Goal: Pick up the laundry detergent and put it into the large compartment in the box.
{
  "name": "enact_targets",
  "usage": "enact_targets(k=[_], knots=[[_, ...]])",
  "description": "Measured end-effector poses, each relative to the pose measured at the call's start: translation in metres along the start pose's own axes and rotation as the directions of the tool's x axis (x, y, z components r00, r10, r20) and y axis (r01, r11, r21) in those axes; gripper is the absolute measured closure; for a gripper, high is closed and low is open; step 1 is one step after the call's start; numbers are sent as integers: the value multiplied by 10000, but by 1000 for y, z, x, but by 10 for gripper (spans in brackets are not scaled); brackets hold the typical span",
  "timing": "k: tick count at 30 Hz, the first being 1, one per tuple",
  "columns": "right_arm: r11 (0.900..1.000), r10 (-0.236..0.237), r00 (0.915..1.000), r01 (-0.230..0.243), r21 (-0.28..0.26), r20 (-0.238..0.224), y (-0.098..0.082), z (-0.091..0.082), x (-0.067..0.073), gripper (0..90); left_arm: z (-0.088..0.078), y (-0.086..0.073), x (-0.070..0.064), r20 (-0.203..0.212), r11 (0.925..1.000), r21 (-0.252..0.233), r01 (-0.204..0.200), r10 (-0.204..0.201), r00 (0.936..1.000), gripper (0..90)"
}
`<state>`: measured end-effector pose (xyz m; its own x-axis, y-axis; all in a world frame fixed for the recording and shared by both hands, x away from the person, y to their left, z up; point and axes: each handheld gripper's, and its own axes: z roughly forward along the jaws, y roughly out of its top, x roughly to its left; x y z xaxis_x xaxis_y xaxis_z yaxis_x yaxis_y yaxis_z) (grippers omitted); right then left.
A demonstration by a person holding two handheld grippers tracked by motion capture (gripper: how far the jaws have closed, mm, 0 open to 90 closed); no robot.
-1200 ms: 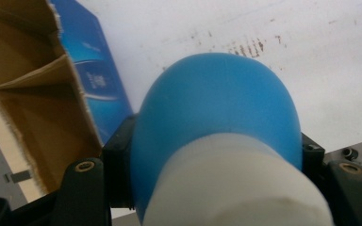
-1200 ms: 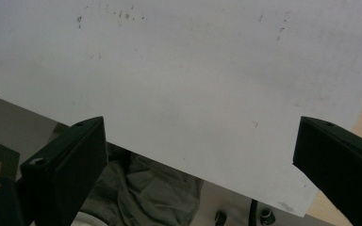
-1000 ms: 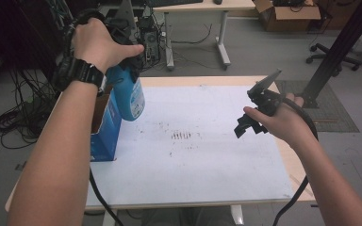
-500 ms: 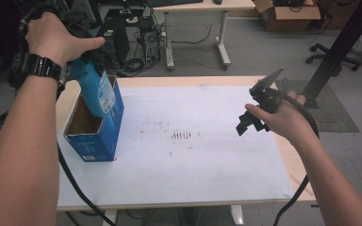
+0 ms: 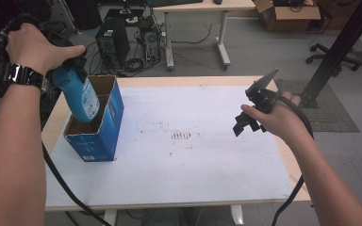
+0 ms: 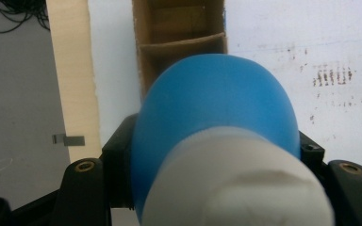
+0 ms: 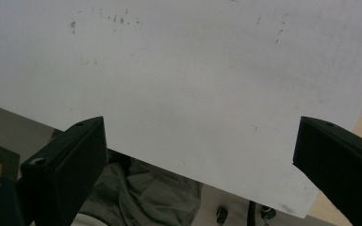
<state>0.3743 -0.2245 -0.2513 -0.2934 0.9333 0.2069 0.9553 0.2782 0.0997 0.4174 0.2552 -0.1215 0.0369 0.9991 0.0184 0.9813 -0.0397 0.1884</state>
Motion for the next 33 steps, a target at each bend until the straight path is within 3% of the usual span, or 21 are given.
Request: enact_targets(k=[6, 16, 27, 33], knots=[[10000, -59, 10000, 59, 71, 11, 0, 5, 1, 38, 22, -4, 5, 39, 9998, 69, 174, -175, 9998, 373], [9999, -133, 9999, 133, 95, -38, 0, 12, 2, 38, 74, -9, 8, 125, 9979, 579, 307, -314, 9994, 373], [9997, -177, 9998, 179, 188, -80, 1, 19, 4, 38, 113, -15, 7, -27, 9943, 1024, 287, -285, 9996, 373], [9995, -202, 9997, 205, 220, -126, 2, 22, 6, 38, 133, -18, 8, 134, 9915, 1260, 318, -337, 9993, 373]])
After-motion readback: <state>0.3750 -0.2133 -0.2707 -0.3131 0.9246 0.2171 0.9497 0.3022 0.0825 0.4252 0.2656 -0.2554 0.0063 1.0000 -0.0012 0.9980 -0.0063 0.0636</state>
